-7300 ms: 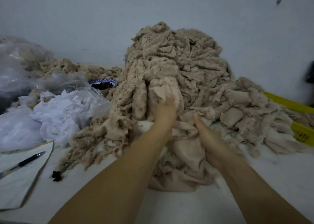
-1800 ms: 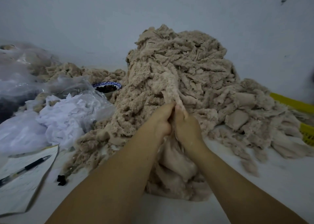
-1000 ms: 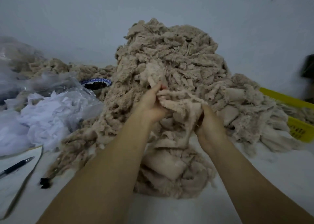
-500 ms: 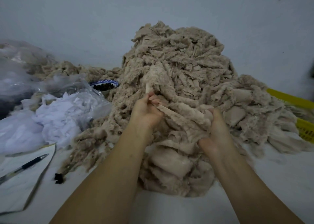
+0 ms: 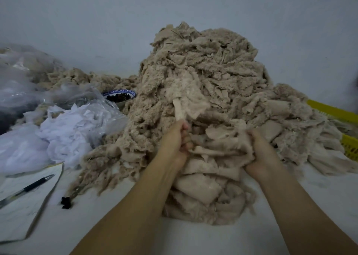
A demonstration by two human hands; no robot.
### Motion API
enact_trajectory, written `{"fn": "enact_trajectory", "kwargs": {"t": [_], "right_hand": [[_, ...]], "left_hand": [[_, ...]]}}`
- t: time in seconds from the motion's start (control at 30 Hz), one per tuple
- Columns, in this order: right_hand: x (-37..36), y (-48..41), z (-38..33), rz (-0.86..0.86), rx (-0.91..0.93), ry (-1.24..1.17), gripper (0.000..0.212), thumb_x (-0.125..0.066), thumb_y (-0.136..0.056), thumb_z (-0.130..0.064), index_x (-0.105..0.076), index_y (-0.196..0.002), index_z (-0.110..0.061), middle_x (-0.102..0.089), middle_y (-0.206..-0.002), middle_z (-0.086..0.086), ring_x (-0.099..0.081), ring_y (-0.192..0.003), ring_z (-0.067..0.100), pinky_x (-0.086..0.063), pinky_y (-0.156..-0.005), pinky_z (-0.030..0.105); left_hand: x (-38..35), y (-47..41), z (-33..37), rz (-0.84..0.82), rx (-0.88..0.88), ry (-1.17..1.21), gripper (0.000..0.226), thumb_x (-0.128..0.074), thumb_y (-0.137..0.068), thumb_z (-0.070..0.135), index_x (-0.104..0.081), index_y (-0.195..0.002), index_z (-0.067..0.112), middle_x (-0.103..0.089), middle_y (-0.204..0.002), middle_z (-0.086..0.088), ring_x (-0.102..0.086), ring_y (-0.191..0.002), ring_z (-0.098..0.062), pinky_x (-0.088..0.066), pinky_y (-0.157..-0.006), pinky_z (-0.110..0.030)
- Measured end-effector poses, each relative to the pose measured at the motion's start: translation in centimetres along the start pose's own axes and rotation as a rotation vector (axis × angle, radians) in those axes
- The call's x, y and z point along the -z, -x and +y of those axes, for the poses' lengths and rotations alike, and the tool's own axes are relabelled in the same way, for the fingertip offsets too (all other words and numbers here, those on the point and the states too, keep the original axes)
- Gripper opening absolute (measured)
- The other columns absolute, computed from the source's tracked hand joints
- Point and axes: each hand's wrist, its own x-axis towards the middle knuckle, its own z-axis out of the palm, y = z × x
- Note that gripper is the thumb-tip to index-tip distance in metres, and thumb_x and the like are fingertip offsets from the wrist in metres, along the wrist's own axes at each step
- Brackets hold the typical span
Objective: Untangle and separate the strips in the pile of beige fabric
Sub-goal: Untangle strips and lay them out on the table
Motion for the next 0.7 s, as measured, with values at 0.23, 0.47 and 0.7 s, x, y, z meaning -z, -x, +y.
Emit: {"fn": "enact_trajectory", "kwargs": {"t": [0.23,0.47,0.7], "right_hand": [[0.9,0.8,-1.1,-0.139,-0.004,-0.217,0.041,-0.05,-0.095,-0.045,-0.073,-0.1,-0.011,-0.074,-0.093,0.013,-0.07,-0.089,0.025,-0.056,-0.082,0.038],[-1.4,1.7,0.9,0.078,0.373,0.86,0.026,-0.046,-0.1,-0.044,-0.062,-0.092,-0.025,-0.065,-0.094,0.0,-0.059,-0.078,0.009,-0.044,-0.064,0.029],[-5.8,2.8,1.8,-0.33,-0.084,0.358,0.046,-0.047,-0.101,-0.036,-0.076,-0.075,-0.01,-0.069,-0.091,0.014,-0.064,-0.09,0.029,-0.052,-0.069,0.031]], "left_hand": [[4.0,0.0,5.2,-0.036,-0.004,0.382,0.037,-0.041,-0.097,0.015,-0.038,-0.06,0.019,-0.02,-0.042,0.008,-0.015,-0.032,-0.007,-0.009,-0.036,-0.019],[-0.4,2.4,1.6,0.03,0.019,0.076,0.034,-0.044,-0.095,0.012,-0.037,-0.063,0.019,-0.022,-0.042,0.008,-0.017,-0.032,-0.006,-0.012,-0.031,-0.016],[-3.2,6.2,-4.4,0.051,-0.009,-0.452,0.054,-0.049,-0.092,0.024,-0.048,-0.038,0.026,-0.04,-0.041,0.009,-0.035,-0.035,-0.007,-0.025,-0.038,-0.022]]}}
